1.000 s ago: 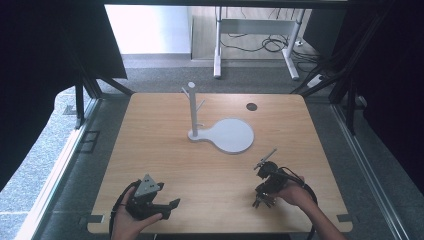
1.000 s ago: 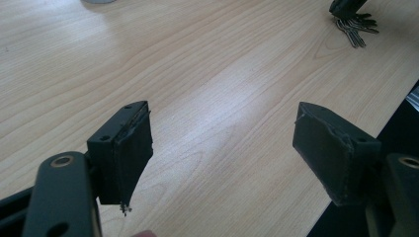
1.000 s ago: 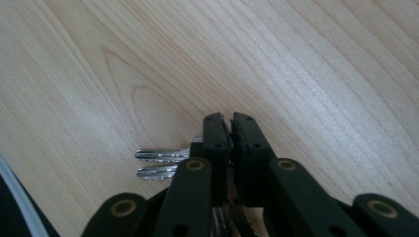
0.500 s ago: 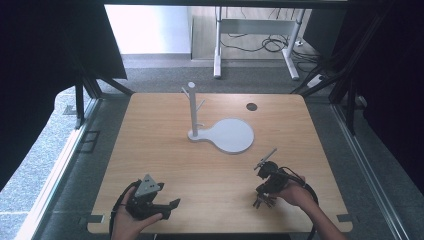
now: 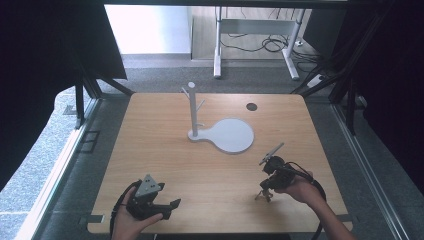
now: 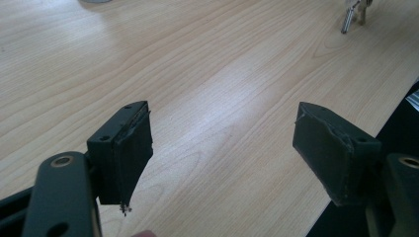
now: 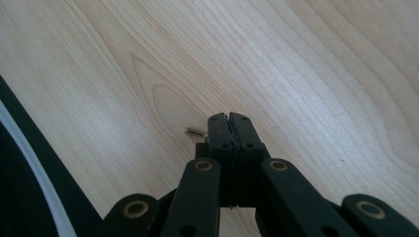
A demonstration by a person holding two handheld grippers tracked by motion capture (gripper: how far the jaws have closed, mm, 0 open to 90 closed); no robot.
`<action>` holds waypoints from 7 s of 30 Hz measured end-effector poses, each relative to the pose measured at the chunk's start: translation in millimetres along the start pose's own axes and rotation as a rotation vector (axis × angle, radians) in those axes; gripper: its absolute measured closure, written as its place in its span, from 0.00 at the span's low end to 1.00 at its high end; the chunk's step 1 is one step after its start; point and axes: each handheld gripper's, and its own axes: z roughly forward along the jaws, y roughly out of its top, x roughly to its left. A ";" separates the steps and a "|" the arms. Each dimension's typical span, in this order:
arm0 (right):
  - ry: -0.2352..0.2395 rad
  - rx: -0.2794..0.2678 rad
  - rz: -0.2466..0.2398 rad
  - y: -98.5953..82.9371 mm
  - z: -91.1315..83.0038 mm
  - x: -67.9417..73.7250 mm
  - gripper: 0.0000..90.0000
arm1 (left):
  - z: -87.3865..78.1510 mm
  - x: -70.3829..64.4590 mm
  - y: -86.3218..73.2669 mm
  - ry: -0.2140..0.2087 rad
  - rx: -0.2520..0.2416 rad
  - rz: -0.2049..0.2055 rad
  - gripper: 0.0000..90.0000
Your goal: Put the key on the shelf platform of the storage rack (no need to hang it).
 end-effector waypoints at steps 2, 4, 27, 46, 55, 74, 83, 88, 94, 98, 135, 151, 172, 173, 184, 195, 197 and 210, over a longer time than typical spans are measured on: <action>-0.002 -0.006 -0.004 0.7 -4.2 -0.8 1.00 | 0.0 -0.1 0.0 -0.001 0.002 0.000 0.26; -0.008 -0.008 -0.004 1.3 -7.5 -1.2 1.00 | -0.6 -0.1 0.1 -0.001 -0.001 0.001 0.26; -0.026 -0.041 -0.029 15.7 -28.9 -2.9 1.00 | 0.3 0.3 -0.3 -0.001 0.002 -0.003 0.26; -0.026 -0.069 -0.019 42.7 -37.1 -14.6 1.00 | -2.0 1.0 0.0 0.002 -0.004 -0.003 0.26; -0.031 -0.067 -0.011 57.7 -37.6 -21.6 1.00 | -2.6 1.8 -0.3 0.002 -0.006 -0.002 0.26; -0.040 -0.078 -0.010 90.4 -37.9 -29.8 1.00 | -1.7 1.3 -0.5 -0.002 -0.005 -0.002 0.26; -0.041 -0.079 -0.003 102.9 -37.8 -33.0 1.00 | -2.8 2.4 -0.6 -0.002 -0.006 -0.004 0.26; -0.042 -0.081 -0.008 109.9 -38.5 -33.9 1.00 | -3.4 3.0 -0.8 0.001 -0.008 -0.005 0.26; -0.050 -0.083 -0.015 116.9 -40.6 -31.6 1.00 | -3.5 3.4 -0.9 -0.001 -0.007 -0.005 0.26; -0.049 -0.081 -0.020 123.6 -41.5 -27.6 1.00 | -3.4 3.1 -0.9 -0.002 -0.008 -0.004 0.26; -0.048 -0.097 -0.026 164.8 -24.4 -26.0 1.00 | -4.1 4.6 -1.7 -0.003 -0.005 -0.006 0.26; -0.046 -0.102 0.007 171.8 -12.2 -36.3 1.00 | -3.6 4.9 -1.9 -0.003 0.001 -0.005 0.26; -0.049 -0.084 0.061 176.5 19.4 -53.7 1.00 | -4.0 6.2 -2.6 -0.004 -0.001 -0.010 0.26; -0.048 -0.084 0.063 176.1 20.7 -55.0 1.00 | -4.0 6.1 -2.6 -0.004 -0.001 -0.010 0.26; -0.051 -0.080 0.095 174.9 28.1 -66.0 1.00 | -4.3 7.0 -2.9 -0.004 0.001 -0.010 0.26; -0.061 -0.096 0.118 178.3 30.4 -72.7 1.00 | -5.3 7.7 -3.0 -0.003 -0.001 -0.012 0.26; -0.060 -0.094 0.120 179.2 30.6 -73.7 1.00 | -5.5 8.0 -3.1 -0.001 -0.002 -0.012 0.26; -0.101 -0.103 0.154 182.8 39.3 -81.3 0.99 | -6.7 8.7 -3.1 -0.001 -0.005 -0.013 0.26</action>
